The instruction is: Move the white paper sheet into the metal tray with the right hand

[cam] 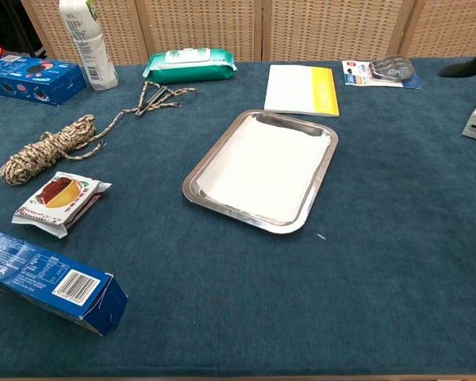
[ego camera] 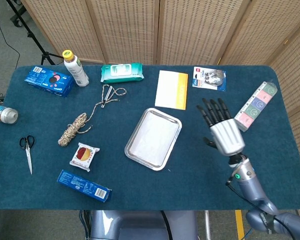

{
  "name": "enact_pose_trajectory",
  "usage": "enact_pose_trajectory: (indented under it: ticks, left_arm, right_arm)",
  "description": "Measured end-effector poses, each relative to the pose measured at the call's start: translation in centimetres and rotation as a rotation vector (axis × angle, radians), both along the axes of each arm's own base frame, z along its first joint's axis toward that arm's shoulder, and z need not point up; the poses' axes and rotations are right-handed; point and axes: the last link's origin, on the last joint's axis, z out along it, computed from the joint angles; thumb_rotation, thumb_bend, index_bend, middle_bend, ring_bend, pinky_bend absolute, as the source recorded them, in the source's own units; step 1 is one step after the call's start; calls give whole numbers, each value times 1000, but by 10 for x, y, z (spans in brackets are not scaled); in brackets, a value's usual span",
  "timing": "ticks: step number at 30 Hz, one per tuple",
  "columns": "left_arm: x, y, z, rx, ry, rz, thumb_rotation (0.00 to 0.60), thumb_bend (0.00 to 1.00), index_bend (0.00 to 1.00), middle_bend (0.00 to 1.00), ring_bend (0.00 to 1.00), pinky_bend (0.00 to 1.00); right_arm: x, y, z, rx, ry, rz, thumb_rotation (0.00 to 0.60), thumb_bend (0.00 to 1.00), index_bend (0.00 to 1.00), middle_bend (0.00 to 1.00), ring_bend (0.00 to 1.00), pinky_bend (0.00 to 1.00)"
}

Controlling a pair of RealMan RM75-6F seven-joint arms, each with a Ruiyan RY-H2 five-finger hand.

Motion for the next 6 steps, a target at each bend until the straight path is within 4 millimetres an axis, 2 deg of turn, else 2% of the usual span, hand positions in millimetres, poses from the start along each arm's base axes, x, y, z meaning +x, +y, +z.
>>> enact_pose_trajectory:
  ticks: [6]
  left_arm:
    - [0,-2,-4,38,41,14,600,0,0,0,0,0]
  right_arm:
    - [-63,28,32,-48,-90,-138,600,0,50,0,0,0]
